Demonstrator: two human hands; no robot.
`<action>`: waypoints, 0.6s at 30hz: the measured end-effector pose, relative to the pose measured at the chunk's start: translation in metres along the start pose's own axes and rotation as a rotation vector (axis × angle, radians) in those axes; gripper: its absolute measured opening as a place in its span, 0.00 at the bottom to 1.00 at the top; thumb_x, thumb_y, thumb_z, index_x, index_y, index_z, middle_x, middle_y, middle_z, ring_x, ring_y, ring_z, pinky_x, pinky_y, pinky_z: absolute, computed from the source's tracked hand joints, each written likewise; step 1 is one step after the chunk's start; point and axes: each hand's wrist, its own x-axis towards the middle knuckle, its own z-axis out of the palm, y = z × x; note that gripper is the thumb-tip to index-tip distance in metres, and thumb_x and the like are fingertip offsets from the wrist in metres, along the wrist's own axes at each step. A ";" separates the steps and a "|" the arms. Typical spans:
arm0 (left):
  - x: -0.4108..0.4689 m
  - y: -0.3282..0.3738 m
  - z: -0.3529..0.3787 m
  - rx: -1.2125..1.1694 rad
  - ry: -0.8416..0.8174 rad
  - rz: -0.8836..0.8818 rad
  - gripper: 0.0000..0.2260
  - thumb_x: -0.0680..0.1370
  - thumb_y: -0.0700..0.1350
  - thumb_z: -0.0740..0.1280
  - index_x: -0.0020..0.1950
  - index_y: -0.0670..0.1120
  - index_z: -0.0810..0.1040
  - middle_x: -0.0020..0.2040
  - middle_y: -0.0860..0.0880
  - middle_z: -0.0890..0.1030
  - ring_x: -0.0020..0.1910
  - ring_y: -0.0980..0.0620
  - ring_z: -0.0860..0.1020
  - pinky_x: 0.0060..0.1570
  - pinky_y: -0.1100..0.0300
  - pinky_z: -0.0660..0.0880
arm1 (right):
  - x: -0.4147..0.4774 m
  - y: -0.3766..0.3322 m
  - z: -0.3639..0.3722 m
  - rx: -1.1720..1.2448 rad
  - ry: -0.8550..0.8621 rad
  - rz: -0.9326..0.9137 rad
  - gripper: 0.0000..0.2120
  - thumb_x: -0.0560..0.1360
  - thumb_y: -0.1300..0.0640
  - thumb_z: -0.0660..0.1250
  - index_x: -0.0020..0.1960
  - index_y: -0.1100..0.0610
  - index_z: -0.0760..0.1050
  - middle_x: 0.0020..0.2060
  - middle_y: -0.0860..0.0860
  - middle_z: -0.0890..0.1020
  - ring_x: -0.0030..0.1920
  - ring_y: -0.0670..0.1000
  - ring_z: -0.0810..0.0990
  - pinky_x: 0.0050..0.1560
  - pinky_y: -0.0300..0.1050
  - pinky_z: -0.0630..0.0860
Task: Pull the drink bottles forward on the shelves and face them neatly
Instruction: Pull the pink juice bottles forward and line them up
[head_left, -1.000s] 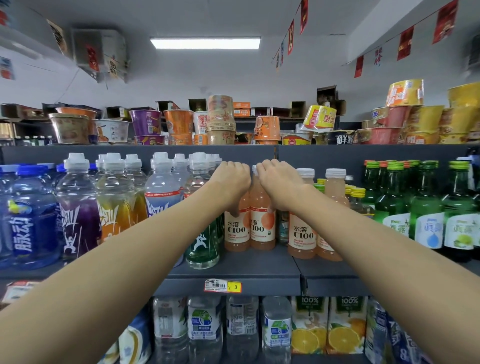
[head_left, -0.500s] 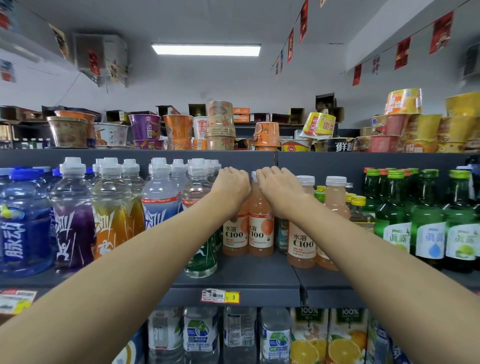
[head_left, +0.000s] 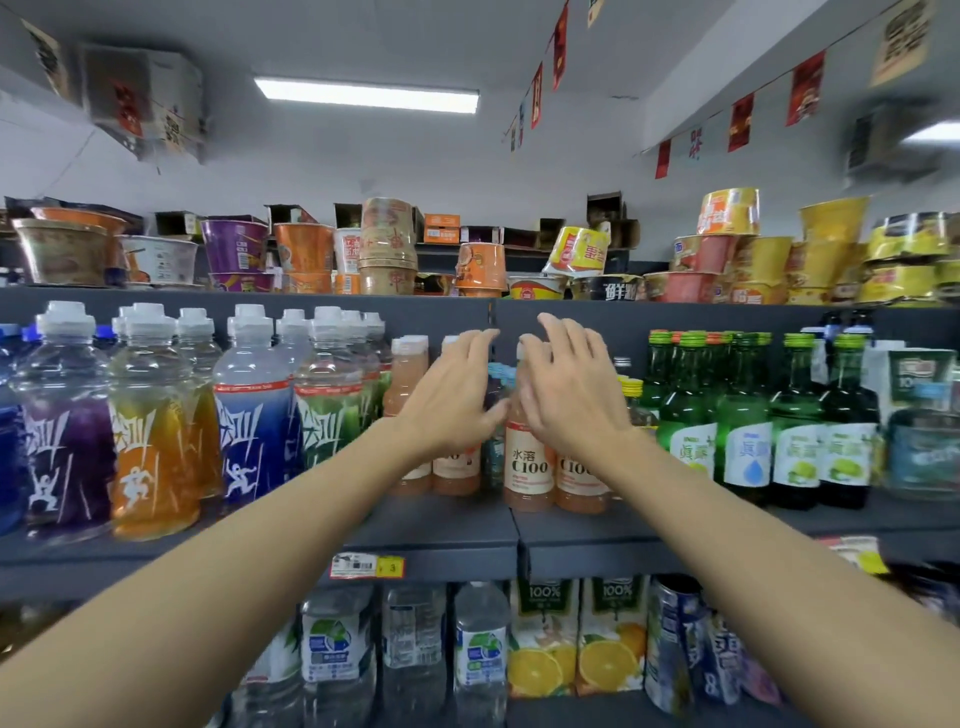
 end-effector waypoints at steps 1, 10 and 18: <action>-0.001 0.007 0.006 -0.030 -0.025 0.022 0.39 0.75 0.52 0.72 0.79 0.42 0.56 0.76 0.43 0.63 0.74 0.45 0.63 0.72 0.54 0.62 | -0.009 0.006 0.001 0.008 -0.007 0.035 0.24 0.75 0.51 0.62 0.68 0.61 0.70 0.70 0.64 0.70 0.67 0.64 0.69 0.67 0.58 0.66; 0.021 0.040 0.031 -0.044 -0.155 -0.131 0.54 0.67 0.59 0.79 0.80 0.51 0.46 0.74 0.40 0.65 0.62 0.41 0.78 0.55 0.51 0.75 | -0.022 0.061 0.010 0.463 -0.362 0.302 0.33 0.78 0.44 0.64 0.78 0.45 0.52 0.51 0.56 0.80 0.50 0.59 0.79 0.44 0.51 0.74; 0.027 0.038 0.037 -0.152 -0.187 -0.199 0.50 0.68 0.51 0.81 0.78 0.55 0.48 0.57 0.41 0.80 0.53 0.43 0.80 0.50 0.54 0.75 | -0.017 0.065 0.007 0.662 -0.462 0.345 0.43 0.73 0.46 0.75 0.77 0.42 0.49 0.45 0.50 0.75 0.43 0.53 0.76 0.35 0.42 0.70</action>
